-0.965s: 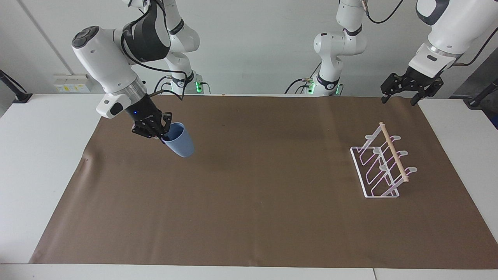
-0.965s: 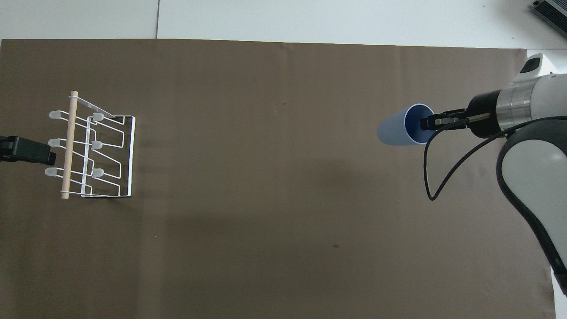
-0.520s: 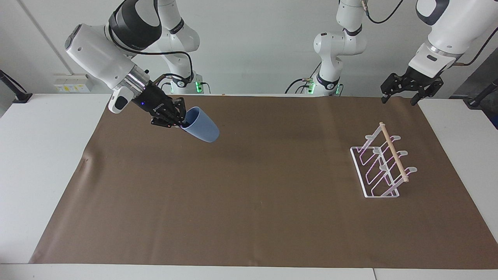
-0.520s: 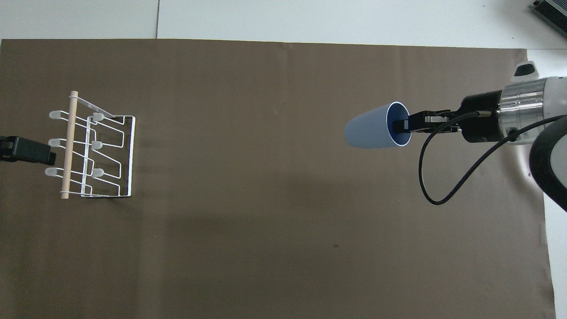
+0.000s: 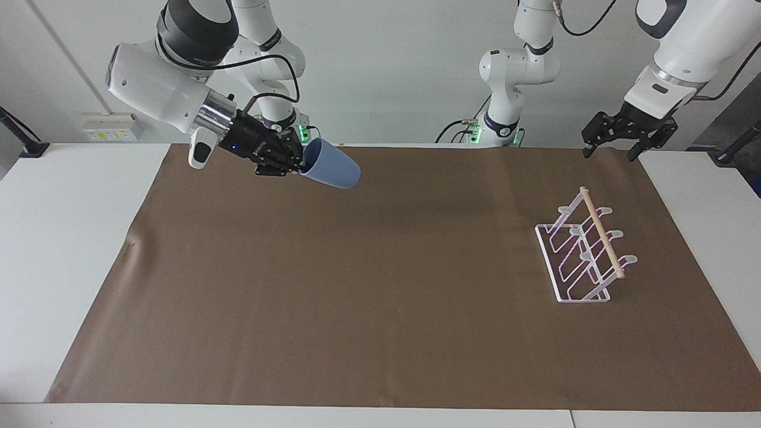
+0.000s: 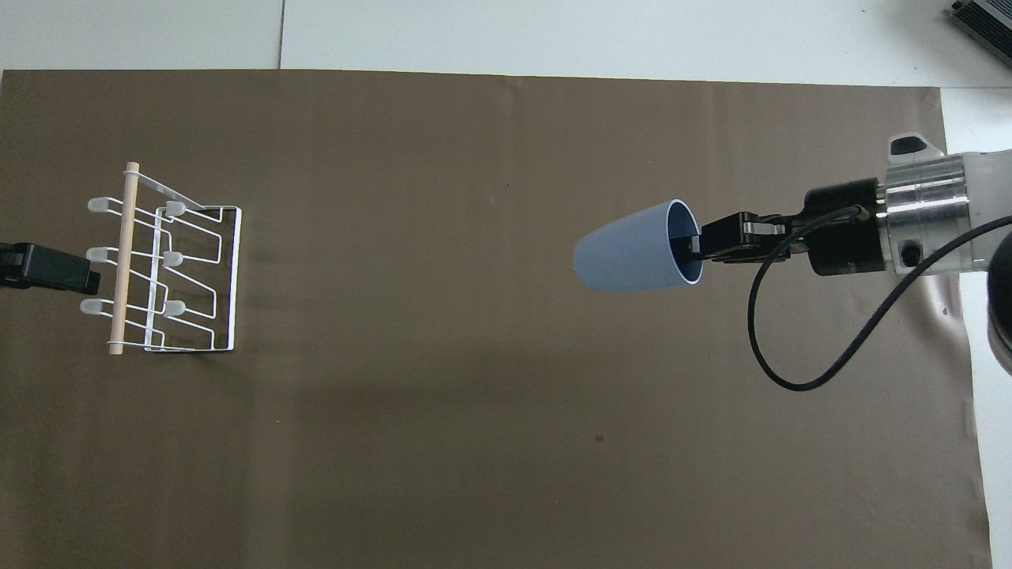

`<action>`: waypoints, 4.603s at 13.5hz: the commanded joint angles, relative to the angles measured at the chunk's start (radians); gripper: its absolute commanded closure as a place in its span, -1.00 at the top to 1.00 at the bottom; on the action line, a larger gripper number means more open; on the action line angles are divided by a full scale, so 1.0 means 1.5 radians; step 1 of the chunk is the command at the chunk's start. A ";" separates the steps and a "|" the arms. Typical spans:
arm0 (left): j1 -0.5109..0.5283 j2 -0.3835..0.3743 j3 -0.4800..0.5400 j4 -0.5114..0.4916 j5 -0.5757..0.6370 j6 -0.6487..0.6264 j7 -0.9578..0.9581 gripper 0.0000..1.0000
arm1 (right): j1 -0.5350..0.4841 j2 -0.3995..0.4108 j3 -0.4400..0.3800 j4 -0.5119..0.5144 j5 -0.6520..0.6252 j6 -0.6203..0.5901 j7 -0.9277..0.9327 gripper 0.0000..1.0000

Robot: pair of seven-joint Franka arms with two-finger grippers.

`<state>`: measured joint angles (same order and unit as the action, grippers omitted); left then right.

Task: Hang cup on cup holder
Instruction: 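Lift the blue cup and tip it sideways toward the rack with the right gripper, then hold the cup out with the right gripper while the left gripper reaches it, then close the left gripper around the cup's closed base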

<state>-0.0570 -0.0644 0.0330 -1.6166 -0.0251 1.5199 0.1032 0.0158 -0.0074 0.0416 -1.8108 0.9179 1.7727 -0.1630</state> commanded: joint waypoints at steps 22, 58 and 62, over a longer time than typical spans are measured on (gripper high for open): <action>-0.024 0.010 -0.037 0.020 -0.104 0.009 -0.153 1.00 | 0.148 -0.021 0.002 -0.181 0.544 0.191 -0.117 -1.00; -0.126 0.115 -0.214 0.061 -0.318 0.356 -1.373 1.00 | 0.151 -0.021 0.002 -0.180 0.543 0.208 -0.133 -1.00; -0.140 0.106 -0.214 0.040 -0.302 0.367 -1.372 1.00 | 0.154 -0.020 0.002 -0.179 0.543 0.208 -0.133 -1.00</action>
<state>-0.2430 0.1083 -0.3005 -1.5311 -0.4934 2.0445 -1.9382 0.2427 -0.0154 0.0432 -2.0566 1.7063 2.0723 -0.3228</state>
